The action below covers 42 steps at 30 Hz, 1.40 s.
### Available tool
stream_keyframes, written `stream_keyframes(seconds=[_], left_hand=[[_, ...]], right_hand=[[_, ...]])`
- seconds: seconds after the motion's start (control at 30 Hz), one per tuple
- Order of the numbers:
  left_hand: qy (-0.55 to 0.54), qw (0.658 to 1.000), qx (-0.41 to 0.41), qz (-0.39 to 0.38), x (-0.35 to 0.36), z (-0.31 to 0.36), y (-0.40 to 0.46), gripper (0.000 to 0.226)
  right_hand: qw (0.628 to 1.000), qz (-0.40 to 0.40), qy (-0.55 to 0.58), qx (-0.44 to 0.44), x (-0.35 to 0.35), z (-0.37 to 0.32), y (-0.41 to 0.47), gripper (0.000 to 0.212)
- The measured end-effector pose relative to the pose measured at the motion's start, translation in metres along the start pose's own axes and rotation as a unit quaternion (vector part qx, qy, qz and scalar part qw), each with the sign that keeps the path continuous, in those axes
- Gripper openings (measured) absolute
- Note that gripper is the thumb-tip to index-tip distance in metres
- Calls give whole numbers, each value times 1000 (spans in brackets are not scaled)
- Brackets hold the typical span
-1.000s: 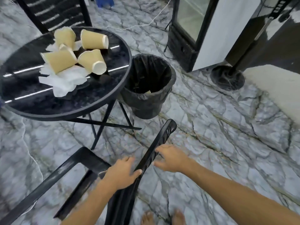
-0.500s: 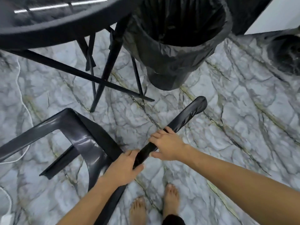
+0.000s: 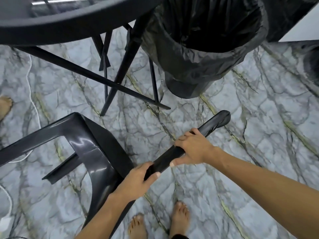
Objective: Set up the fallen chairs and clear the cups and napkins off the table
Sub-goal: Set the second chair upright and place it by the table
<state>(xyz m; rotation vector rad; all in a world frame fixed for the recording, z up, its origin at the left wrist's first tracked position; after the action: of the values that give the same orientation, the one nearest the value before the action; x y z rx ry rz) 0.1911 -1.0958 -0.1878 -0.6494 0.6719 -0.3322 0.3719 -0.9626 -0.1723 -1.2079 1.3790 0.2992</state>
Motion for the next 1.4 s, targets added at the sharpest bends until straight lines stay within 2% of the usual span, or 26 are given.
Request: stream_keyframes(seconds=[0.07,0.2,0.47,0.57,0.67,0.93,1.07,1.17,1.27,1.4], left_hand=[[-17,1000,13,-11,5,6,4,79],[-12,999,21,28,7,10,0,67],[-23,999,3,36,12,5,-6,50],[-10,999,22,24,14,24,5,53],[-48,998,49,9,17,55,17,47],[-154,986,49,47,-3,80,-36,25],[-186,981,21,56,-30,85,-73,27],[-183,982,-1,56,-51,84,-99,30],[-172,983,-15,55,-73,85,-126,34],[-147,986,-31,68,-103,96,-156,30]], right_hand=[[1000,10,5,-8,2,0,1,104],[1000,14,24,-8,0,10,0,102],[996,59,-7,63,-16,69,-33,106],[995,66,32,60,-15,67,-31,108],[995,73,43,57,-17,59,-34,105],[997,73,34,5,-68,24,-64,77],[996,92,-7,20,-117,26,-94,87],[991,105,51,59,-148,35,-117,92],[977,108,173,61,-169,18,-127,88],[964,132,222,56,-193,-18,-131,76]])
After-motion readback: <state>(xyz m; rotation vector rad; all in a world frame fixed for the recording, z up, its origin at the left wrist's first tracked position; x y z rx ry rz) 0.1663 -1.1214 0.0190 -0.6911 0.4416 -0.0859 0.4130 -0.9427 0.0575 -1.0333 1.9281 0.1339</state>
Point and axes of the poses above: each hand's wrist, its own y-axis towards the middle knuckle, its own x-axis out of the palm, z = x × y, the point moved 6 cm from there along y, towards the middle knuckle, and after that the axes turned 6 degrees about -x, right-handed, at the moved point
